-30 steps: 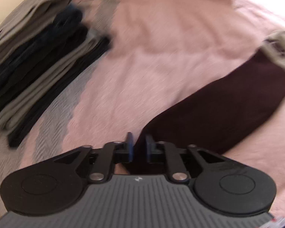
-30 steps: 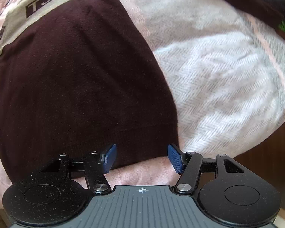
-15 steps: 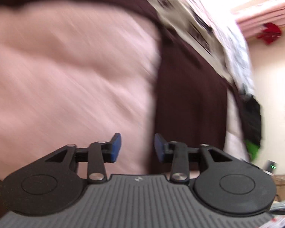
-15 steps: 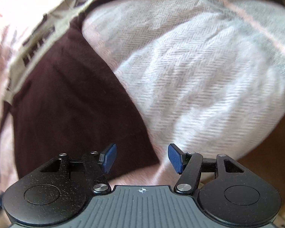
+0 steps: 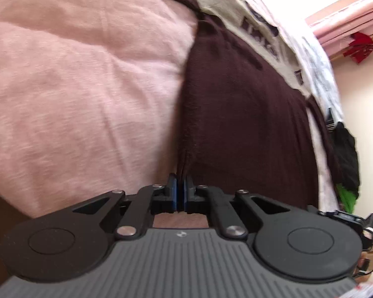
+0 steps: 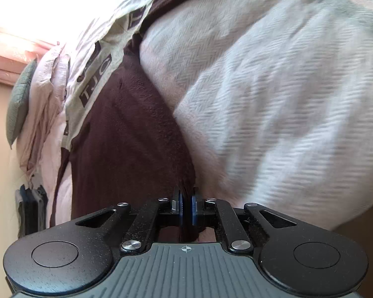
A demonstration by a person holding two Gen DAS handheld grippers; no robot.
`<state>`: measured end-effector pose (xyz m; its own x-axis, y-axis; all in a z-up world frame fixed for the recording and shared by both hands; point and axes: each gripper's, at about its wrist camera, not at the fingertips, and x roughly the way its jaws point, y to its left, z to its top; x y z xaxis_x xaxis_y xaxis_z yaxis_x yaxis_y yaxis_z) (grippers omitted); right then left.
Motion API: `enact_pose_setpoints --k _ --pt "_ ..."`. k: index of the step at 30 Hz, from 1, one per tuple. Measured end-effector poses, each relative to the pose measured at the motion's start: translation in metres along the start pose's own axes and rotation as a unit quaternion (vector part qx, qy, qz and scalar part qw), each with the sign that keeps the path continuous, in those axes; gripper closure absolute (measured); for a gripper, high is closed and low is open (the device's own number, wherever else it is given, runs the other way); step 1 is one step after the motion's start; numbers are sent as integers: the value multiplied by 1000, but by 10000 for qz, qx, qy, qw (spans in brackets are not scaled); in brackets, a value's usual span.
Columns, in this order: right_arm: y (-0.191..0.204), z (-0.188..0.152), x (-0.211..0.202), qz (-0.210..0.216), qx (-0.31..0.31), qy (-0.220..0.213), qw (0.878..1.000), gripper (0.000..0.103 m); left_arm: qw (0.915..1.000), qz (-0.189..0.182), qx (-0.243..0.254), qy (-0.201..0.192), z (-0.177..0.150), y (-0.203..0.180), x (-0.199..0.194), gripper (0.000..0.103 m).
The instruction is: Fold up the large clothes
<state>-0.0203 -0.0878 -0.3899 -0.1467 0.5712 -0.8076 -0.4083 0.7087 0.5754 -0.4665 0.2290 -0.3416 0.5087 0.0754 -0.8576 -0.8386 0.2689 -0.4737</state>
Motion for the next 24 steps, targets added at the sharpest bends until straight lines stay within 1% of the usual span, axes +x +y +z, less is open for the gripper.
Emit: enact_pose_setpoints --k 1,2,3,4,5,6,7,8,9,10,11,12,13,14,16,17,18,19,21,22,23,24 --pt "0 -2 6 -199 -119 220 9995 101 9997 216 89 71 -3 1 4 99" --pt "1 -2 13 -443 -178 528 9975 100 9986 466 190 134 -5 -2 10 97" --pt "3 -3 18 -748 -275 767 9939 98 9972 672 276 171 -4 -9 16 97" --pt "11 -4 17 -991 -527 802 9904 94 9955 827 428 181 -3 -18 18 96" --pt "20 -4 14 -1143 -781 749 9875 82 9925 1024 643 184 0 -30 20 93" --pt "36 -4 9 -1465 -1210 624 9798 71 9875 1296 870 223 4 -40 20 89" --pt "53 -4 4 -1719 -1659 429 9701 59 9826 1503 1064 228 5 -49 18 87" --pt "67 -5 0 -1840 -2078 211 9605 58 9773 1719 1234 149 6 -59 14 86" --pt "85 -7 -3 -1952 -2673 -85 9436 58 9727 1899 1335 10 8 -68 9 87" --pt "100 -9 -3 -2018 -3113 -308 9281 58 9702 1948 1432 -151 10 -77 5 86" --pt "110 -10 0 -2021 -3433 -468 9160 58 9696 1871 1547 -311 11 -86 2 86" --pt "118 -11 5 -1986 -3653 -547 9078 58 9694 1783 1634 -423 14 -96 4 85" --pt "123 -12 13 -1902 -3794 -525 9040 58 9693 1670 1744 -465 14 -105 11 84" --pt "128 -14 25 -1830 -3847 -477 9035 58 9687 1573 1873 -411 14 -114 22 81" --pt "124 -18 48 -1738 -3818 -108 9077 58 9659 1560 2056 -198 9 -124 48 80" --pt "120 -22 58 -1774 -3780 149 9085 58 9639 1644 2093 22 6 -129 67 80" --pt "118 -28 67 -1892 -3701 510 9081 58 9621 1738 2092 205 1 -127 75 80" --pt "111 -33 67 -1966 -3701 616 9058 58 9611 1780 2087 314 -8 -127 81 80" --pt "105 -44 59 -1996 -3809 736 8998 58 9596 1836 2095 406 -24 -121 77 79" --pt "102 -47 57 -2092 -3823 1015 8943 58 9591 1871 2071 482 -30 -119 75 78" --pt "97 -49 58 -2236 -3778 1405 8874 58 9587 1937 1988 626 -36 -115 71 78" --pt "90 -50 58 -2346 -3636 1785 8837 58 9574 2035 1885 800 -40 -112 70 78"
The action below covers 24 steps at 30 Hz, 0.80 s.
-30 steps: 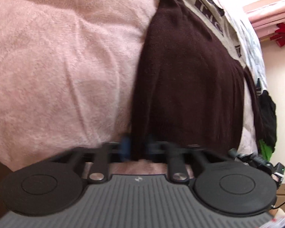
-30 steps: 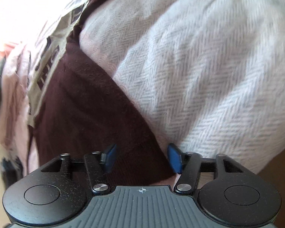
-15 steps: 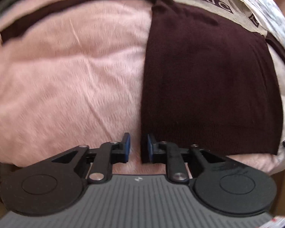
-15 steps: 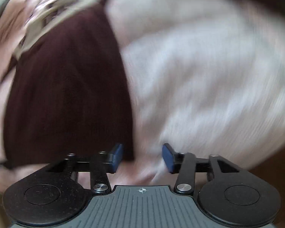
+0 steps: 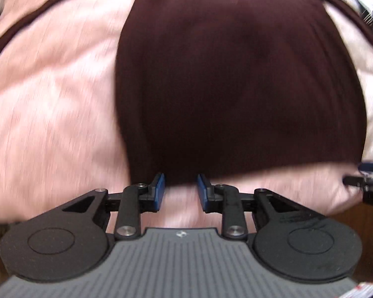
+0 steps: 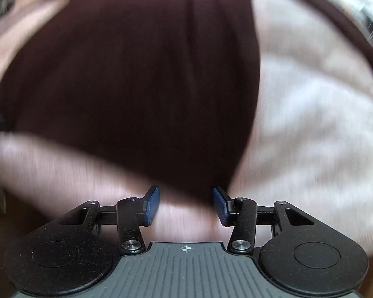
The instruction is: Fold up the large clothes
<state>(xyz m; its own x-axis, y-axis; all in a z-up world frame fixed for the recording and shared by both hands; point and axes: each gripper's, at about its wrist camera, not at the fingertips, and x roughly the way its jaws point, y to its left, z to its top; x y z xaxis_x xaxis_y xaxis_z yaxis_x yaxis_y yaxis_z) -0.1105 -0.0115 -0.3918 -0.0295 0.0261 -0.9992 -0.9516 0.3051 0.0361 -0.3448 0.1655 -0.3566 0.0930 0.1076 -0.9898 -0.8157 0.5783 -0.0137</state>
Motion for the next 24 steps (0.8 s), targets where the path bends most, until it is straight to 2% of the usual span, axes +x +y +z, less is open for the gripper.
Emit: enact_pose_setpoints --k 1,3,5,7,10,12,14,17,19,24 --pt "-6 -6 2 88 105 324 9994 58 9997 99 -92 202 -6 1 -1 78" --pt "-17 -15 -10 189 328 285 9989 58 9992 322 -128 204 -18 -1 -14 78" --pt "-28 -19 -35 99 509 -37 9986 58 9988 496 -10 40 -24 -7 -36 78" --pt "-38 -18 -71 -58 520 -574 9970 58 9980 558 0 -281 -27 -15 -66 74" --pt "-47 -14 -129 -107 440 -1371 9895 58 9950 435 -174 -888 -28 -26 -117 65" --pt "-48 -18 -171 -169 481 -1751 9832 58 9901 420 -323 -1302 -26 -40 -151 54" --pt "-43 -14 -208 -70 576 -1886 9803 58 9856 436 -390 -1589 -28 -49 -182 50" --pt "-46 -21 -252 442 586 -2200 9727 58 9808 453 -408 -1852 -37 -65 -218 38" --pt "-45 -35 -273 548 521 -2446 9667 58 9781 472 -383 -1991 -44 -77 -239 38" --pt "-15 -72 -291 574 130 -2529 9657 58 9785 433 -401 -1977 -65 -91 -275 34"
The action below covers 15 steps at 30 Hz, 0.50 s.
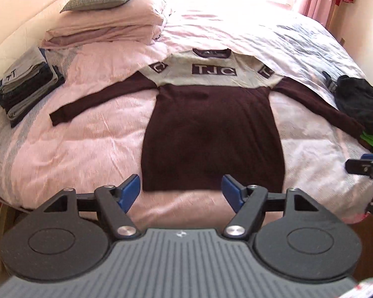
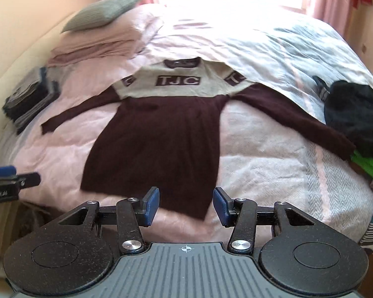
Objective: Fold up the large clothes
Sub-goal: 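Open both grippers and withdraw from the flattened sweater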
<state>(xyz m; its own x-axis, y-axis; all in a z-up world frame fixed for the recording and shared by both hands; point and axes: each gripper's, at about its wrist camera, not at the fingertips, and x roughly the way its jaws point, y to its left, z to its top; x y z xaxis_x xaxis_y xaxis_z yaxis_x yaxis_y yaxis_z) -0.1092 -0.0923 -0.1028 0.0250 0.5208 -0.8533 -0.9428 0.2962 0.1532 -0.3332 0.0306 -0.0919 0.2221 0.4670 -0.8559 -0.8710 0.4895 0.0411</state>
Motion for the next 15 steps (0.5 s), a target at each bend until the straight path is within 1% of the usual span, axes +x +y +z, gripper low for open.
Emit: enact_pose_setpoints --k 3,5,10,12,15 --pt "9 -13 -4 91 45 108 9999 58 10000 -17 18 63 -10 -4 -21 33" --pt "10 -19 -8 159 80 153 9997 58 10000 17 47 70 -15 -7 -25 32" --pt "6 -32 -17 93 217 -4 9997 58 9998 28 196 -22 -20 -11 -32 30" --pt "6 -34 -21 55 244 -71 9997 58 9996 9 261 -95 -20 -13 -35 24" --pt "8 -36 -24 14 247 -59 9997 58 9992 -7 373 -158 -19 -16 -39 22"
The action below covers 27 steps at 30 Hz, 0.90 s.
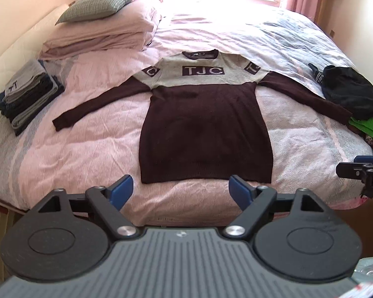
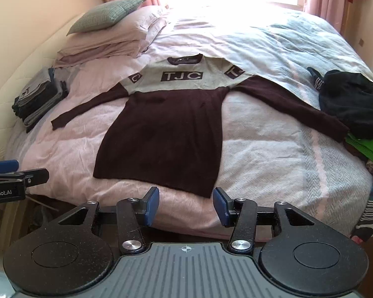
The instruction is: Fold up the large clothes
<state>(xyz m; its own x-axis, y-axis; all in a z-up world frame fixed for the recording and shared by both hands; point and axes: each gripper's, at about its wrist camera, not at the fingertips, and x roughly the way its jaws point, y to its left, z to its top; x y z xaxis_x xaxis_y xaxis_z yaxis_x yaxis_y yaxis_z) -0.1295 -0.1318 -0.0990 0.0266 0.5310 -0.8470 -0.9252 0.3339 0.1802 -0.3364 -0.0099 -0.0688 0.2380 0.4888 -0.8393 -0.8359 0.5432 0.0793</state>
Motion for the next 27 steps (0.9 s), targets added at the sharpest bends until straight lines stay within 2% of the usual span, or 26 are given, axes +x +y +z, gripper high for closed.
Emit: enact_pose_setpoints --k 27 --pt "11 -13 -3 -48 -29 151 9999 58 9997 -135 179 78 -8 -3 -2 21"
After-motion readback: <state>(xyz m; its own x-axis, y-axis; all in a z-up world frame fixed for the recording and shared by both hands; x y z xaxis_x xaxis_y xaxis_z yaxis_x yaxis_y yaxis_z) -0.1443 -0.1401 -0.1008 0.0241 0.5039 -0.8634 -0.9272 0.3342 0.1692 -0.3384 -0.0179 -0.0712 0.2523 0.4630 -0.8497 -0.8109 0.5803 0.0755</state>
